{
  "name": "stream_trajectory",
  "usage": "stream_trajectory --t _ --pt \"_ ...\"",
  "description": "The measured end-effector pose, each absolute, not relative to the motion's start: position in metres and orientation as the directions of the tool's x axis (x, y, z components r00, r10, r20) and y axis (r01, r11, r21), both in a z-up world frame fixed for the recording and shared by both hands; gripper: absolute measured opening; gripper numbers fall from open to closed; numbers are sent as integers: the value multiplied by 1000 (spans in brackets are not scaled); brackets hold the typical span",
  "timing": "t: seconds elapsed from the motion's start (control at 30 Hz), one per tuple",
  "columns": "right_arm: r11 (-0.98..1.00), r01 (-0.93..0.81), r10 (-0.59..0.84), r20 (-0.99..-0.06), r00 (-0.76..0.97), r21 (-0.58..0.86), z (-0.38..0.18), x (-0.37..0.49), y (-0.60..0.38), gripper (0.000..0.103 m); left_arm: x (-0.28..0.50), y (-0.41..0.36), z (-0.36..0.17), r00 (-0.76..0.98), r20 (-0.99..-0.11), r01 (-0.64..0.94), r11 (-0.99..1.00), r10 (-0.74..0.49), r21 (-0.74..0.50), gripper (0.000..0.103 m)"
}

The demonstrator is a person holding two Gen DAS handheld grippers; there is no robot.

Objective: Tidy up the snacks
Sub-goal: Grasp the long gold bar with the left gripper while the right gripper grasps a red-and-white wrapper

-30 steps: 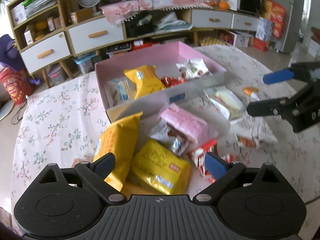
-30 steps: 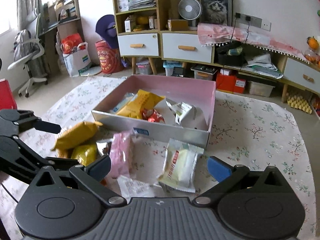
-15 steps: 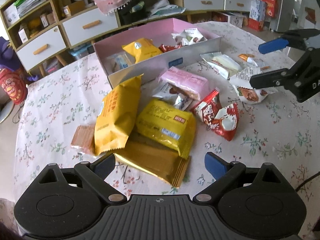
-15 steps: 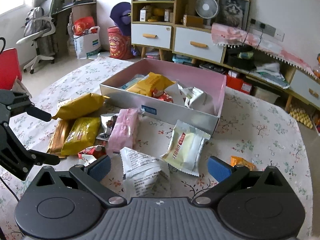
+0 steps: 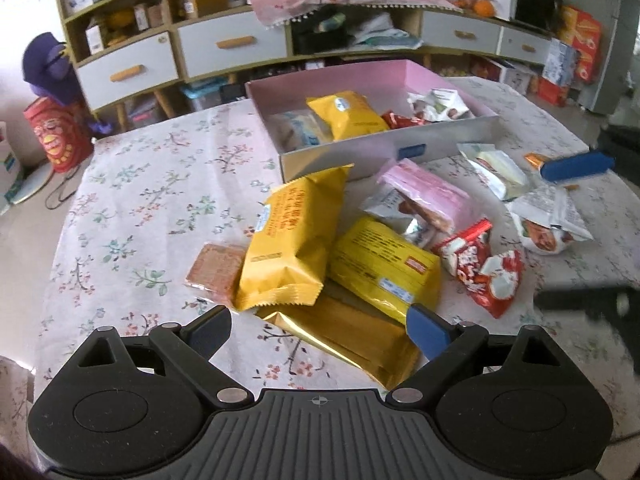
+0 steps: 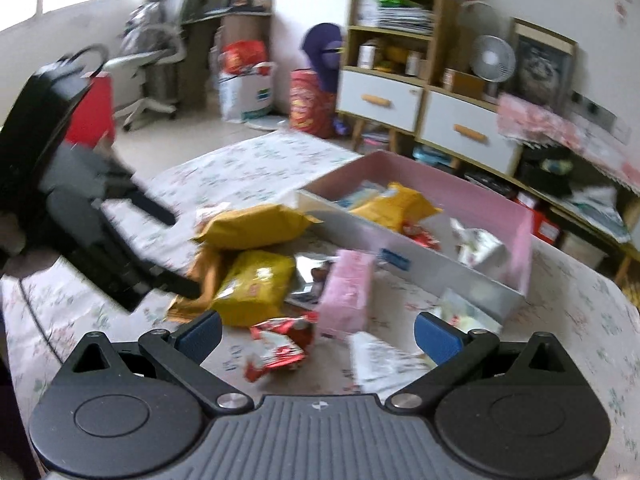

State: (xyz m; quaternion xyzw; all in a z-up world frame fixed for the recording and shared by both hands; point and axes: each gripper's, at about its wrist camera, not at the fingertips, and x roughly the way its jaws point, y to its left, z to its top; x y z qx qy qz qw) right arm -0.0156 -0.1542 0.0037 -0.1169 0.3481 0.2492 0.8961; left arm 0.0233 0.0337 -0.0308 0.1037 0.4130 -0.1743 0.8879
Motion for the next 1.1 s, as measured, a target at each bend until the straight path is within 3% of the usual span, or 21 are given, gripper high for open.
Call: stream_trajectory --t 0.37,0.7,0.93,1.1 --pt "806 -591 388 -732 559 -24 -13 -18 -121 62 26 34 -46 577 -798 386 919 -171 81 93" --pt "831 -555 336 -767 546 -32 -26 -11 -130 56 25 56 -39 548 -830 392 910 -109 139 91" --pt "820 -571 340 -775 532 -32 -28 -10 -125 56 24 52 -35 482 -841 420 907 -248 -27 87" --pt "827 -562 341 -778 528 -19 -30 -7 -123 56 27 38 -49 489 -847 380 925 -210 -11 67"
